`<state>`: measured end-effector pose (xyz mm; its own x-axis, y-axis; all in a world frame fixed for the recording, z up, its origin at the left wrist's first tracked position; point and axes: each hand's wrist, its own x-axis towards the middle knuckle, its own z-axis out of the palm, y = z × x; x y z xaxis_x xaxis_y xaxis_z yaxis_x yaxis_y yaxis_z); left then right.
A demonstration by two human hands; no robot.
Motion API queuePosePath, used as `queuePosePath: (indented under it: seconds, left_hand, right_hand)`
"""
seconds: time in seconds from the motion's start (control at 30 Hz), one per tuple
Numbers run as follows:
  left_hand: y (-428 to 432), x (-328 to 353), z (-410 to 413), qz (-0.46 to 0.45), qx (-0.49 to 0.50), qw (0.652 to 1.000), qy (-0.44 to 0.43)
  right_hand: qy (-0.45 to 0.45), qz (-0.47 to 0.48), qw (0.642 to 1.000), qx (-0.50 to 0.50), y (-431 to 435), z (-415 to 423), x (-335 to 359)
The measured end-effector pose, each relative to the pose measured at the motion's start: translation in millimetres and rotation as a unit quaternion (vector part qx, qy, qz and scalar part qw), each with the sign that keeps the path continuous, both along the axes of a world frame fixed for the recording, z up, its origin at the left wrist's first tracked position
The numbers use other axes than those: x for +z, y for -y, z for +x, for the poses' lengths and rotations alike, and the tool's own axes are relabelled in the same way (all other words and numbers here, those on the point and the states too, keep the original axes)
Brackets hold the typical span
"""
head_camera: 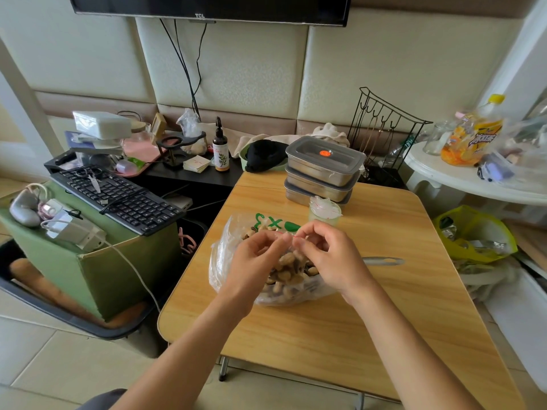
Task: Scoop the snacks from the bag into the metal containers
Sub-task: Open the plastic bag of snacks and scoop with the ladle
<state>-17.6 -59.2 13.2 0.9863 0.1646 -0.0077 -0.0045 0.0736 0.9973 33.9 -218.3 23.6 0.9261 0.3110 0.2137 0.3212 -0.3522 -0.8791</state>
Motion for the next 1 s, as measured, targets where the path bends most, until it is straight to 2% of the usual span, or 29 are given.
queuePosePath:
  seconds: [0.13,0.3,0.37,0.53,0.63,0.73,0.83,0.9,1.0]
  left_hand:
    - [-2.9,1.4,1.6,-0.017,0.013,1.000,0.005]
    - [-5.4,4.5,5.4,-0.056,0.048,0.997,0.001]
    - [-3.2,2.5,7.4,-0.025,0.031,0.999,0.007]
    - [8.9,0.7,17.7,0.142,0.034,0.988,0.045]
    - [13.3,4.9,27.5,0.141,0.070,0.987,0.043]
    - [11.8,2.8,39.8,0.074,0.104,0.992,0.017]
    - [9.2,-0.7,54.2,0.062,0.125,0.990,-0.003]
    - [8.6,-3.4,62.4,0.070,0.138,0.988,-0.007]
    - [9.2,-6.6,69.7,0.082,0.149,0.985,-0.009]
  right_hand:
    - [0.015,-0.021,1.000,-0.017,-0.7,-1.0,-1.8]
    - [-0.059,0.061,0.996,-0.020,2.0,0.1,3.5]
    - [-0.063,0.042,0.997,-0.022,4.2,1.1,1.6]
    - [-0.074,0.036,0.996,-0.044,-2.8,2.2,-4.3]
    - [-0.079,0.063,0.994,-0.048,0.0,21.5,8.8]
    - [-0.049,0.064,0.985,-0.150,12.1,65.0,25.7]
    - [-0.045,0.040,0.955,-0.290,25.8,127.0,39.8]
    - [-0.085,0.006,0.937,-0.337,30.4,162.2,44.1]
    - [-0.176,-0.008,0.924,-0.339,29.1,188.7,40.7]
